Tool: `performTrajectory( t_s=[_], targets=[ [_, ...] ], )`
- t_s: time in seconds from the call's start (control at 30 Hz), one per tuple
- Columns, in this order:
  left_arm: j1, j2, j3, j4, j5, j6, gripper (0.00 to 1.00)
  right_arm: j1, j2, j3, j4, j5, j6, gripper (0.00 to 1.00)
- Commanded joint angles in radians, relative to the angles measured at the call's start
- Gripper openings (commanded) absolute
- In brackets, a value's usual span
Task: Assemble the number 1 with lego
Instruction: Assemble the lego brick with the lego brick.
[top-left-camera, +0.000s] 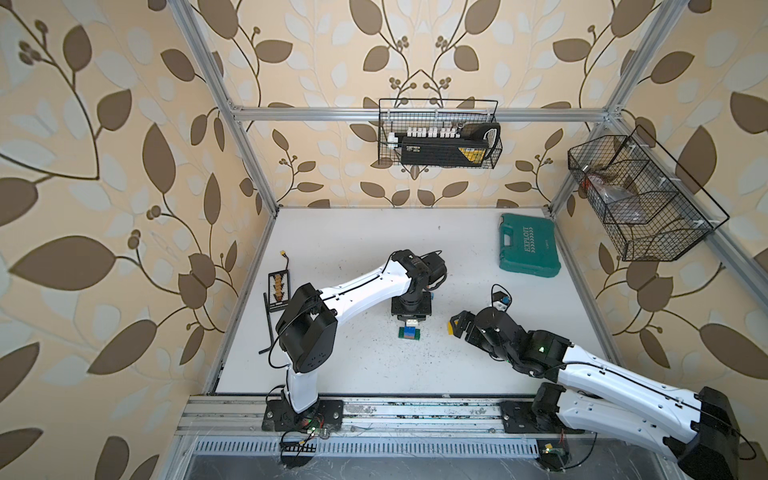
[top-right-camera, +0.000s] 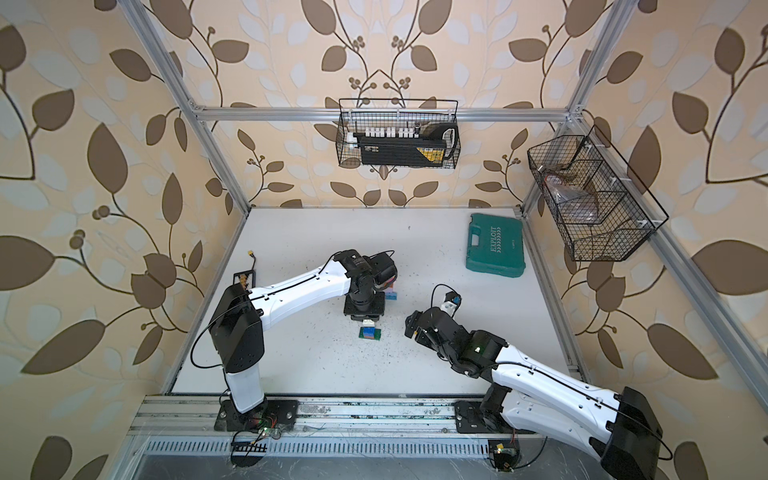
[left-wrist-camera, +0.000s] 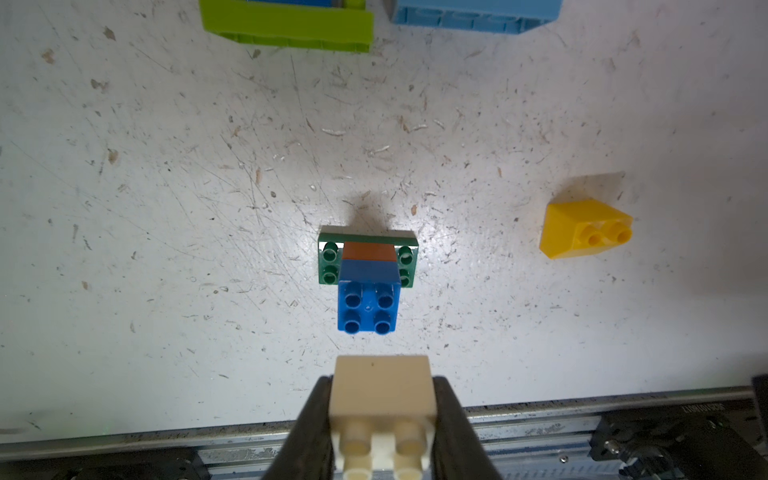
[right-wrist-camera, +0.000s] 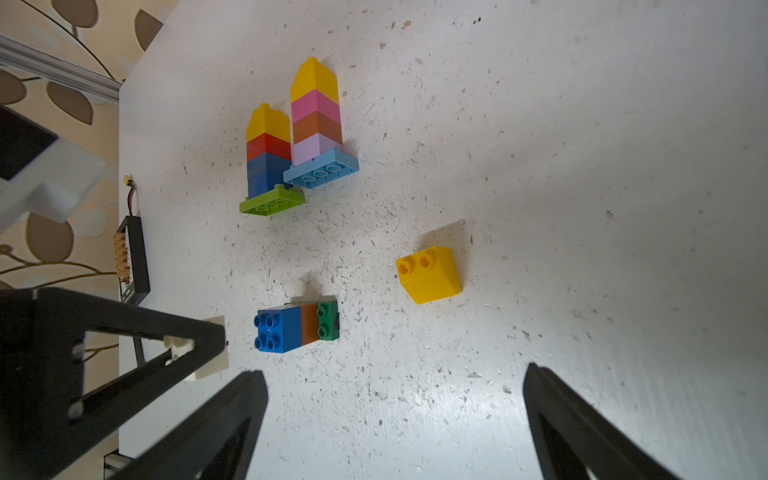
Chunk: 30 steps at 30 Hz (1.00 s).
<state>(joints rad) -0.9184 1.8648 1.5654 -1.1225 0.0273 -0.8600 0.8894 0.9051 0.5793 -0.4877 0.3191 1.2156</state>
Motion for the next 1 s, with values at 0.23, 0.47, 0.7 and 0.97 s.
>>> performTrajectory(
  t_s=[0.23,0.47,0.7,0.97],
  targets=[
    [-0.009,0.039,-0.068,0.014,-0.029,0.004,0.22,-0.004,-0.002,-0.015,-0.015,-0.006,0.01,1.0],
    [-0.009,0.065,-0.061,0.024,-0.028,0.021,0.22,-0.004,-0.001,-0.013,-0.015,-0.005,0.01,0.99],
    [-0.008,0.089,-0.036,0.022,-0.03,0.043,0.22,-0.004,0.002,-0.013,-0.013,-0.007,0.009,1.0],
    [-0.009,0.095,-0.01,0.013,-0.032,0.076,0.22,-0.004,0.003,-0.013,-0.013,-0.009,0.009,0.99]
  ],
)
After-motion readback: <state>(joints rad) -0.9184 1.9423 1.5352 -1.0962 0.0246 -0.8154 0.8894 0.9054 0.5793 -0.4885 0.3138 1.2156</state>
